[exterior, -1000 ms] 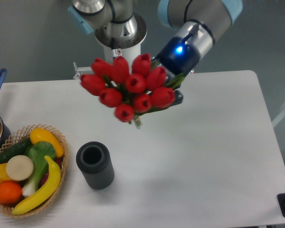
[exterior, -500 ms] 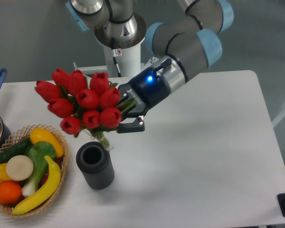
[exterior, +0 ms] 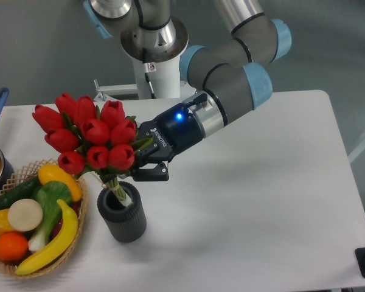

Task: Insert the flowers into the vase
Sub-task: 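Lower the tulip stems into the opening of the grey vase, then push the held bouquet further down into the vase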

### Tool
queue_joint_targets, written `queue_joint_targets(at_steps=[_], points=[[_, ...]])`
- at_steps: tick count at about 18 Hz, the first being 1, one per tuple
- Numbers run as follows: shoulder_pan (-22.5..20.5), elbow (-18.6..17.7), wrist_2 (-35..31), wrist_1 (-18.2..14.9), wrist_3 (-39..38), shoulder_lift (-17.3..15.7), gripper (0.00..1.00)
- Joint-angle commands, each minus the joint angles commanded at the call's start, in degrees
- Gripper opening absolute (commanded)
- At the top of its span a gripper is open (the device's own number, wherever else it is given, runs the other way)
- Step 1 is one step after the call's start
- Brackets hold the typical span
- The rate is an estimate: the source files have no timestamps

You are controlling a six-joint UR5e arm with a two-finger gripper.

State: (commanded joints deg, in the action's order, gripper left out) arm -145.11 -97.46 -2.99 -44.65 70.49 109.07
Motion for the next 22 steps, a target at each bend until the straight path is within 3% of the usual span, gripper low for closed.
queue_joint_targets(at_steps=[6, 22], points=[[-0.2, -2.2, 1.2, 0.0, 0.0, -0.2, 0.22], [0.2, -3.8, 1.2, 0.1, 0.1, 1.4, 0.22]])
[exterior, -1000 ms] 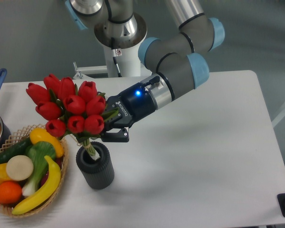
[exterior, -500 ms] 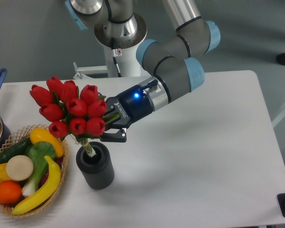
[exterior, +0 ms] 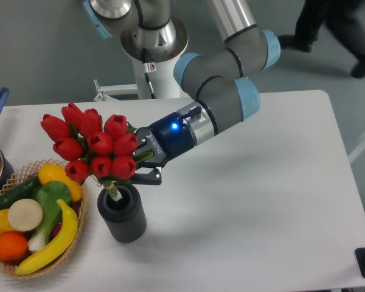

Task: Insert the flowers into the vase
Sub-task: 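Push the held bouquet further down into the vase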

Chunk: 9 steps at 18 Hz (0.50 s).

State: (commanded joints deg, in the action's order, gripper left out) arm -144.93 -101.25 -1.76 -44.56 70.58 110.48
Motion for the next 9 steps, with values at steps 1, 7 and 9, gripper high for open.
queue_joint_targets(at_steps=[1, 7, 9], points=[[0.1, -0.2, 0.0, 0.0, 0.0, 0.1, 0.22], [0.0, -2.5, -0.1, 0.3, 1.8, 1.1, 0.22], [0.0, -3.1, 0.0, 0.3, 2.1, 1.3, 0.22]])
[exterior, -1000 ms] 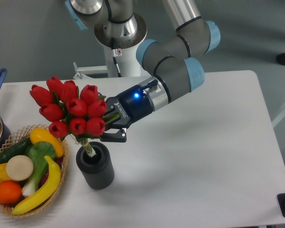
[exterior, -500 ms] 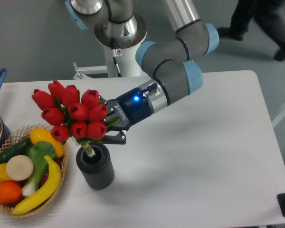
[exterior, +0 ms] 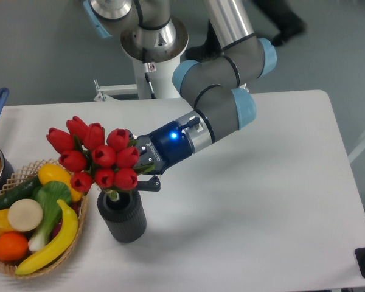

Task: Insert the flowers into the vase
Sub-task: 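Push the held bouquet further down into the vase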

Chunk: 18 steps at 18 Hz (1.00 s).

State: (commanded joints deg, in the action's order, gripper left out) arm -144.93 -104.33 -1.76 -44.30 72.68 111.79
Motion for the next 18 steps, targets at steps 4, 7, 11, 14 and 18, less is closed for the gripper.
queue_joint_targets(at_steps=[4, 7, 11, 14, 18], points=[[0.0, -0.4, -0.1, 0.0, 0.1, 0.7, 0.22], [-0.2, -0.3, -0.1, 0.0, 0.0, 1.2, 0.22], [-0.5, -0.4, -0.1, 0.0, 0.9, 1.9, 0.23], [-0.8, -1.4, -0.1, 0.0, 2.8, 2.3, 0.23], [-0.8, -1.8, -0.1, 0.0, 4.3, 3.2, 0.23]])
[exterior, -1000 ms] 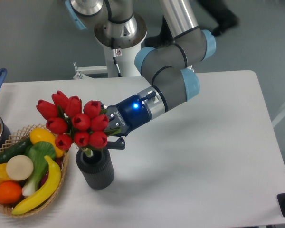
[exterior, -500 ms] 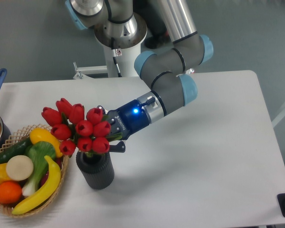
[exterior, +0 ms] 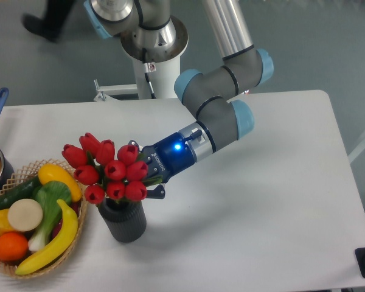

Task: Insert the flowers into the vase
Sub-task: 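Push the held bouquet further down into the vase, then hold the bouquet in the vase and settle the stems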

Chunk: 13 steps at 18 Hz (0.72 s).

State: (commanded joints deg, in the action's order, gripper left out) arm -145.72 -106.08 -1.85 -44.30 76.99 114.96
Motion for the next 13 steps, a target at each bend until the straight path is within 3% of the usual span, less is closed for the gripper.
queue_joint_targets(at_steps=[13], points=[[-0.4, 0.0, -0.4, 0.0, 1.4, 1.8, 0.23]])
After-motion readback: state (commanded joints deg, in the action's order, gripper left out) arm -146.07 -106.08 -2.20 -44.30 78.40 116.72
